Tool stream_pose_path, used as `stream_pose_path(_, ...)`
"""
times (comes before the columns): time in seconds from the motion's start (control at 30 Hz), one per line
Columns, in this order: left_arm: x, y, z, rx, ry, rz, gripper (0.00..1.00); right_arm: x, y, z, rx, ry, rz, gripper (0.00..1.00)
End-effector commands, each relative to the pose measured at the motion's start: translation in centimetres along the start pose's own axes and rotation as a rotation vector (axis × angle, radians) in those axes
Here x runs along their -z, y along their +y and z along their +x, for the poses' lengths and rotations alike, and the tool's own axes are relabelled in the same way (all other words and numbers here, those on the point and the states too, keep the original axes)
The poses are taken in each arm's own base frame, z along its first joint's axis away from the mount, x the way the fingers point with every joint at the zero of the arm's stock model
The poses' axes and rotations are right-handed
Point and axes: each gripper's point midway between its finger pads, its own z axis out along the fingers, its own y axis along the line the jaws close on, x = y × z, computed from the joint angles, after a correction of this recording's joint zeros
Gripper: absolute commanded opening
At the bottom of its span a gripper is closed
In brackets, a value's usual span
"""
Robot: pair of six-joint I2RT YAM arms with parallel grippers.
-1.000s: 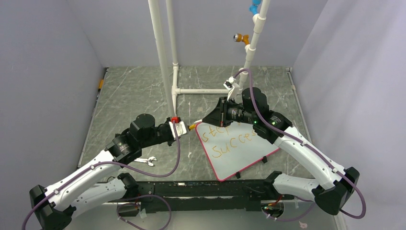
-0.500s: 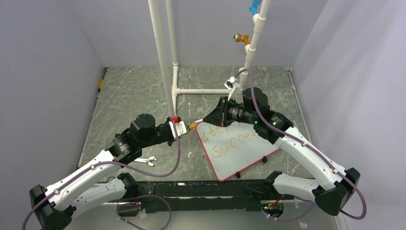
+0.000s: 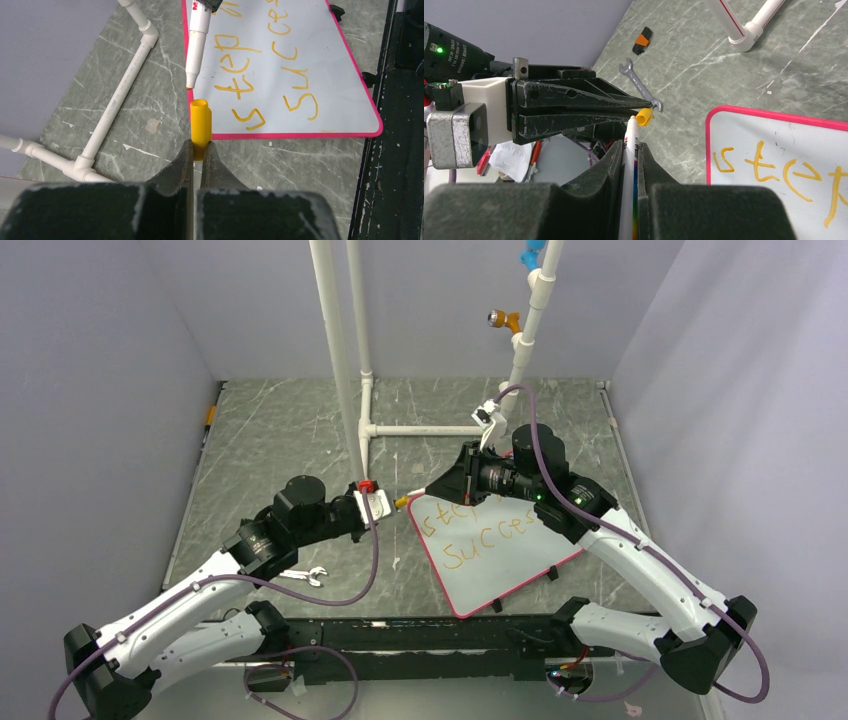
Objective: Write a sentence on the whiteboard
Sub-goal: Insert the pen cap into the whiteboard marker.
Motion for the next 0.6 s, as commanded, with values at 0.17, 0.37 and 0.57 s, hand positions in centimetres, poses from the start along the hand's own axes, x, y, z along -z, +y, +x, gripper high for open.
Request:
stream_pose_path(0.17,0.1,0.8,-1.8,0.002,-0.059,-0.022,0.0,0.3,0.6,-0.4,0.017,-0.021,-0.012,0.0)
stream_pose_path(0.37,0.0,0.9,-1.8,0.005,-0.06,-0.02,0.0,-0.1,0.2,-0.2,0.016,-0.009,-0.002,0.0)
stream_pose_path(0.57,0.1,1.0,-2.0,0.008,-0.064,-0.017,0.0,-0.7,-0.1,0.2,0.011,0.002,0.0,0.0)
